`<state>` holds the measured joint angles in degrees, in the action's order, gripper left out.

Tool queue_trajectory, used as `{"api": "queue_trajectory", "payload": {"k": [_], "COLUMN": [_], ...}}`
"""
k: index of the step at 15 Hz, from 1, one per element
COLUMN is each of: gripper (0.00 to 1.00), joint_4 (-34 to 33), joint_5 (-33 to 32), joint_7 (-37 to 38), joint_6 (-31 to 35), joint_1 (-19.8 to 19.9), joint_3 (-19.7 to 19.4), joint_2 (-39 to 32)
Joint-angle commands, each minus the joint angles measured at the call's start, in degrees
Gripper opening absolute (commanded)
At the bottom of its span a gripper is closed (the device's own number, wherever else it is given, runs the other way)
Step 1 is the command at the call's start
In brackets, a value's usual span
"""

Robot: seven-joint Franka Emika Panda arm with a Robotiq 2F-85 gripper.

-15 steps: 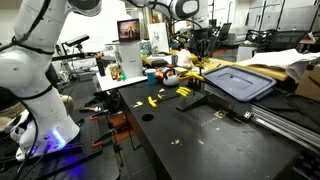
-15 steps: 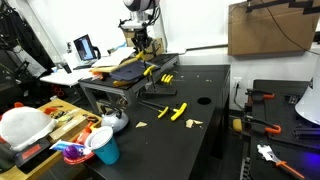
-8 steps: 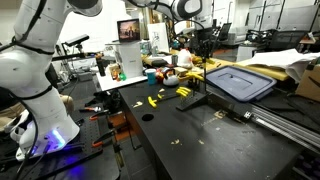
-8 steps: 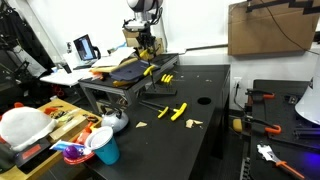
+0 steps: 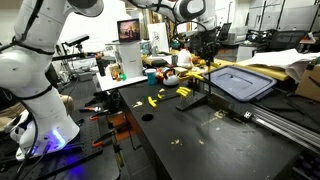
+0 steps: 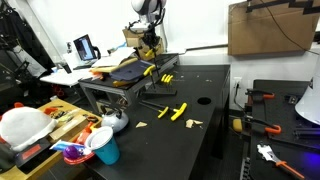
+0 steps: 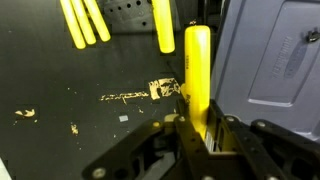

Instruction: Pick up the yellow object and put it on the table

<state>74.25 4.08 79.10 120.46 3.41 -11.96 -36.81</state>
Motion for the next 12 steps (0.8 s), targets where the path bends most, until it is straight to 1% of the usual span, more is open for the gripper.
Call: {"api": "queue_trajectory", "payload": {"k": [1, 12], "gripper": [0.06, 0.06], "joint_4": [1.2, 2.6], "joint_5": [-1.8, -5.3], "joint_7": [2.7, 6.8], "joint_6": [0.8, 1.8], "joint_1": [-0.2, -0.5], "joint_3": [-0.6, -1.5], "joint_2": [1.2, 1.3]}}
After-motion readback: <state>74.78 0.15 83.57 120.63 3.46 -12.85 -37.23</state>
